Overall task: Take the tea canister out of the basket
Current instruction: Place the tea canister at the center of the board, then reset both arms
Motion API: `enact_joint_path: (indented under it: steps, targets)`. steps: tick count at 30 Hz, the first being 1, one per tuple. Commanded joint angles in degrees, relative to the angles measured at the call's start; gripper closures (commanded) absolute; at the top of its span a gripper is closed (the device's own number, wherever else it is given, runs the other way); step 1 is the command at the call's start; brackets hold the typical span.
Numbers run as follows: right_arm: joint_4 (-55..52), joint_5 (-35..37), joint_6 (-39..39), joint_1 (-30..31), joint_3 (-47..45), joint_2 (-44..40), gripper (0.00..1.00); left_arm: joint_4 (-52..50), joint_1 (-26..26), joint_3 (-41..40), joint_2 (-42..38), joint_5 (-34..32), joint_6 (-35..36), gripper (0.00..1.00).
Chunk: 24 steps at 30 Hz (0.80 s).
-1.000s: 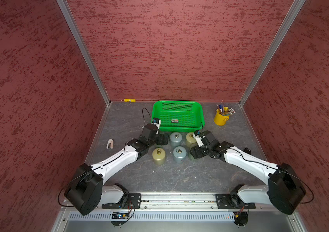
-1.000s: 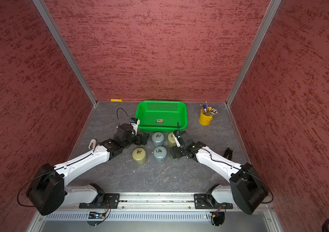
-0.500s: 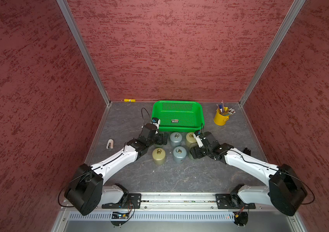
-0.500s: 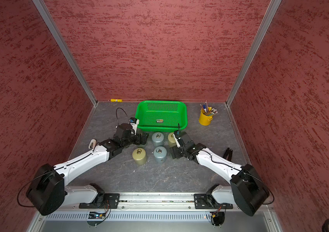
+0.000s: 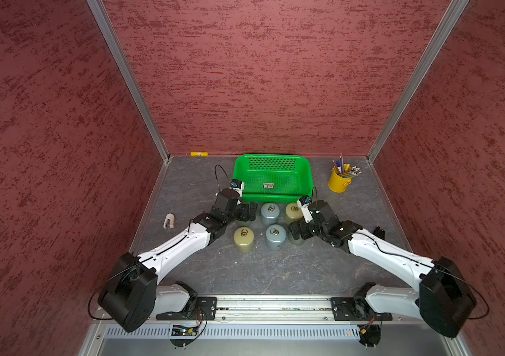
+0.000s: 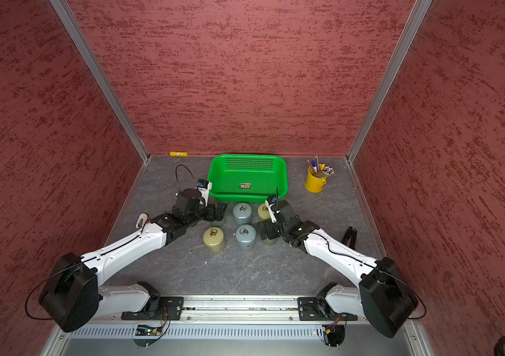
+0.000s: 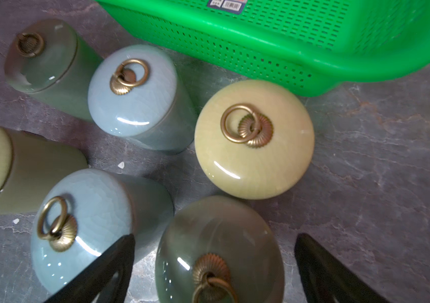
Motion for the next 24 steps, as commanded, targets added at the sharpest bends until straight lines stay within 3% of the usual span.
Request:
enact_joint_path:
  steps: [1,8,12,15,18,24]
  targets:
    - [-0.3,2.4,-0.8,0.4,3.0,-3.3,0.01,0.1,3.1,0.0,-2.2,0.0,1.0,0.00]
    - [-7.1,12.8,-3.8,-0.3,12.1,-4.3,0.01,2.5,16.1,-0.9,-6.0,1.6,-0.1,0.00]
    - [-6.7,18.4,-5.3,-4.2,14.7,-2.8,0.01,6.6,24.5,-3.2,-5.0,1.1,-0.7,0.00]
    - [-6.1,24.3,-5.4,-7.1,15.5,-3.2,0.01,12.1,29.8,-6.4,-4.4,-0.7,2.1,0.00]
    - [-1.1,26.9,-5.0,-9.9,13.2,-5.3,0.01,21.5,35.1,-11.1,-3.0,3.1,2.0,0.00]
    - [6.9,34.8,-7.9,-15.1,7.9,-5.8,0.01,31.7,36.9,-15.3,2.4,3.2,5.2,0.00]
